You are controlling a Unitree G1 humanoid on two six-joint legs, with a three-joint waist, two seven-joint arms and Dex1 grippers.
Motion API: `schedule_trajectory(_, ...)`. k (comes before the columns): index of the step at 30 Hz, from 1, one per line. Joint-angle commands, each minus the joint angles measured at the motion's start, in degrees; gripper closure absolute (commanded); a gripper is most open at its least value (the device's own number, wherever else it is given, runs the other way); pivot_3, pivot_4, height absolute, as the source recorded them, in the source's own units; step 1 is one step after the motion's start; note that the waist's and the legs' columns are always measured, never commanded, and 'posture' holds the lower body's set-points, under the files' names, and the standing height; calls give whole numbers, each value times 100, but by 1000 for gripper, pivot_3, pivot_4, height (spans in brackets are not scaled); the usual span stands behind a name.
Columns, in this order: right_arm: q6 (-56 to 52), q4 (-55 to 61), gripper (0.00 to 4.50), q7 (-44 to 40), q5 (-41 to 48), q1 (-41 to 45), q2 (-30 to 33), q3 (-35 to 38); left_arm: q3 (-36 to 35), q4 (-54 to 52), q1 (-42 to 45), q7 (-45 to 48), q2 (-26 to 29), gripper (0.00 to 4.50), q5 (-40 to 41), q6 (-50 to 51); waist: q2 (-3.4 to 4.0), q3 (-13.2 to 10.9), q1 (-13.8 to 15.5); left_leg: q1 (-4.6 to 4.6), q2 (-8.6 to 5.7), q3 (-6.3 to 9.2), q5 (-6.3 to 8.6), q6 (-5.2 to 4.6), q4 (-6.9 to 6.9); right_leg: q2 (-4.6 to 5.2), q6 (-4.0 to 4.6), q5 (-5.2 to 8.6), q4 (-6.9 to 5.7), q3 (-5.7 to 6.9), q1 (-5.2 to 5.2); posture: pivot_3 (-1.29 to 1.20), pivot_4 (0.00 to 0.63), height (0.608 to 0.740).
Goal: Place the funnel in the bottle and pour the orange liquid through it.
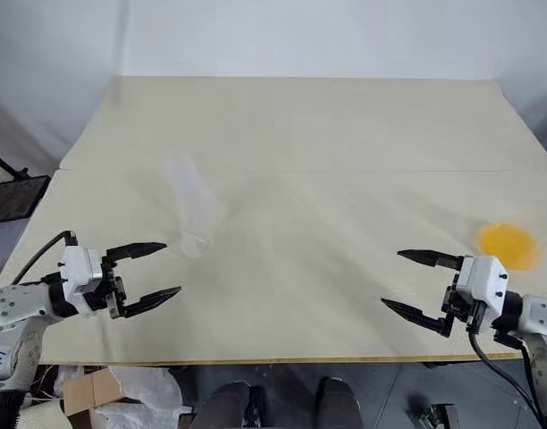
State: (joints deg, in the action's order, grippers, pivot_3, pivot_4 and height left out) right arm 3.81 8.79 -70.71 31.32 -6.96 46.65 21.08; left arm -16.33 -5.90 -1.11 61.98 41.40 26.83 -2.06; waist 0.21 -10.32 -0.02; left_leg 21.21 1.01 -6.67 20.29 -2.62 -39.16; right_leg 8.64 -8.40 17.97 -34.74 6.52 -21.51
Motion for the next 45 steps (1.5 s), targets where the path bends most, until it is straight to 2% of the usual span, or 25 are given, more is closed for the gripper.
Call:
schedule_trajectory(1, 63, 67, 23, 70, 39, 76, 0, 162, -189, -231, -92, -183, -73, 0, 46, -102, 0, 0, -1, 0, 0, 0, 0, 0, 0, 0, 0, 0, 0, 0, 0, 0, 150, 740)
schedule_trajectory(3, -81, 143, 23, 254, 122, 187, -96, 91, -132, -391, -260, -237, -26, 0, 64, 180, 0, 0, -1, -1, 0, 0, 0, 0, 0, 0, 0, 0, 0, -1, 1, 0, 150, 740)
schedule_trajectory(4, -143, 197, 23, 347, 147, 258, -147, 36, -166, -459, -329, -141, -57, 0, 334, 344, 0, 0, -5, -1, 1, 0, 0, 0, 0, 0, 0, 0, 0, -1, 1, 0, 150, 740)
schedule_trajectory(7, -409, 430, 23, 694, 270, 506, -346, -106, -419, -430, -503, -425, -274, 0, 480, 388, 1, 0, -8, -1, 3, 2, 1, 1, 0, 0, 0, 0, -2, -2, -1, 0, 150, 740)
schedule_trajectory(16, -1026, 821, 23, 1785, 107, 1779, -1257, -1119, -1767, 183, -1585, -1573, -1238, 0, 666, 364, 0, 0, -63, -1, 9, 5, 5, 7, 0, 1, 1, 0, -4, 5, -5, 0, 150, 740)
schedule_trajectory(20, -1022, 781, 23, 1785, 41, 1840, -1343, -1243, -1756, -50, -1569, -1667, -1341, 0, 735, 386, -10, 0, 85, 4, -3, 20, 6, 4, -1, 15, 1, 0, -7, 11, -4, 0, 150, 740)
schedule_trajectory(27, -902, 654, 23, 1602, -30, 1605, -1185, -1133, -1159, -465, -247, -1949, -979, 0, 777, 984, -13, 3, 134, 4, -19, 21, 3, -2, -2, 37, 1, -1, -17, 20, 0, 0, 150, 740)
schedule_trajectory(31, -860, 716, 23, 1627, -68, 1453, -1212, -1116, -644, 24, 906, -2288, -787, 0, 475, 1469, -13, 3, 122, 3, -18, 19, 1, -2, -2, 21, 1, -1, -27, 28, -1, 0, 150, 740)
schedule_trajectory(34, -882, 824, 23, 1707, -95, 1390, -1247, -1121, -410, 233, 1553, -2282, -800, 0, 538, 1708, -13, 3, 71, 0, -15, 11, 0, -1, -2, 12, 0, -1, -26, 26, -2, 0, 150, 740)
schedule_trajectory(38, -892, 923, 23, 1871, -119, 1365, -1328, -1117, 101, 676, 2362, -2278, -848, 0, 191, 1761, -15, 2, 21, 3, -10, 14, -1, 2, -2, 1, 0, -1, -25, 29, -4, 0, 150, 740)
schedule_trajectory(45, -862, 1018, 23, 2045, -197, 1364, -1455, -1211, 514, 1569, 3413, -2417, -1121, 0, -240, 1609, -17, 1, 13, 4, -12, 13, -2, 4, -4, -2, 0, -1, -24, 28, -4, 0, 150, 740)
